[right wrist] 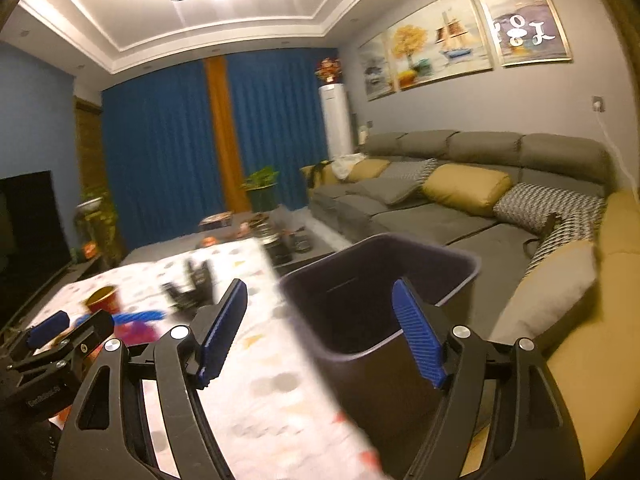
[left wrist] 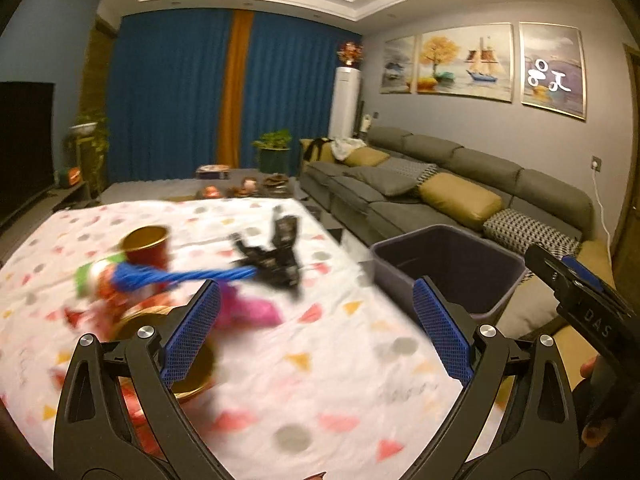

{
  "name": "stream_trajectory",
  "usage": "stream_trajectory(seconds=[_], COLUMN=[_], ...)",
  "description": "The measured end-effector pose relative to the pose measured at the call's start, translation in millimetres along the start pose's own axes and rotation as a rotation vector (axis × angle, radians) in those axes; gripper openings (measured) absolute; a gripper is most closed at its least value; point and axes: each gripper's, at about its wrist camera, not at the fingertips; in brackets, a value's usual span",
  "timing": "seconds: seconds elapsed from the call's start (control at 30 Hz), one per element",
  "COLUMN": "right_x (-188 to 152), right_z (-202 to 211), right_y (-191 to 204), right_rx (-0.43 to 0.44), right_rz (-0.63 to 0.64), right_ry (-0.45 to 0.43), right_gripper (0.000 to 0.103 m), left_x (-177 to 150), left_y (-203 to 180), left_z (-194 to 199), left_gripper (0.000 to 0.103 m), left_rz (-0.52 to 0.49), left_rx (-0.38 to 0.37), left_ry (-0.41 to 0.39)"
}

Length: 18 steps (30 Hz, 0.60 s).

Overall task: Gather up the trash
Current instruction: 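Return both open grippers to the table, then grasp the red wrapper with the left gripper while the right gripper grasps the gold-rimmed can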

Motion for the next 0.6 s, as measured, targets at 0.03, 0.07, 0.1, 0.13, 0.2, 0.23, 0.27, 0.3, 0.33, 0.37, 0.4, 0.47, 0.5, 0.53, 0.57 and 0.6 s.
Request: stream_trajectory(seconds=[0.03,0.07,0.1,0.13,0.2,0.23,0.27,0.3,0.33,0.37,0.4,0.47,0.5,0.53,0.57,0.6], right_x=[-4,-8,-11,-16,-24,-27,-31,-34,-38,-42,-44,-49,-51,-52,-54,-57], right_z=[2,5,8,9,12,13,15,16,17,19,19,22,22,23,22,23], right_y=[8,18,24,34,52,60,70,78,84,93,98,107,112,116,120,124], right_rx=[0.02,0.046,0.066,0.085,0.121,0.139,0.159,0.173,0.184,0.199,0.208,0.225,0.233,0.241,0.247,0.25], right_rz=[0.004,0.01,0.019,0.033,0.056,0.064,0.073,0.078,0.081,0.085,0.085,0.086,0.089,0.091,0.096,0.101], right_ry=[0.008,0.017,0.024,0.032,0.049,0.056,0.064,0.069,0.072,0.079,0.082,0.088,0.094,0.101,0.108,0.114], right_gripper=[0.074,0.074,0.074,0.074,0.074,0.074,0.074,0.074,0.074,0.074,0.074,0.074,0.074,0.074,0.074,0.074], left_x=[-4,-6,-10,-13,-20,-25,-28,-30,-34,-36,-38,-44,-47,-49,-48,-49], left_y=[12,18,30,41,61,74,82,90,100,109,115,128,133,138,142,146], left_z=[11,17,26,33,43,51,56,61,67,71,73,78,80,80,80,80], left_gripper=[0.095,0.095,0.095,0.095,0.095,0.095,0.095,0.095,0.095,0.095,0.095,0.095,0.095,0.095,0.095,0.095], left_rz=[0.003,0.004,0.004,0.007,0.016,0.022,0.027,0.033,0.046,0.058,0.067,0.075,0.077,0.085,0.096,0.114], left_rx=[0.019,0.035,0.071,0.091,0.121,0.143,0.156,0.169,0.185,0.19,0.19,0.199,0.202,0.203,0.199,0.186], left_ry=[-0.008,-0.014,-0.017,-0.017,-0.013,-0.009,-0.009,-0.009,-0.002,0.005,0.01,0.024,0.031,0.04,0.045,0.048])
Point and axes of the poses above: each gripper's, at about its wrist camera, not at the fingertips, and z roughly against the way its jaws point, y to its left, x to its top, and after that the axes turned 2 degrees about -y, right-handed
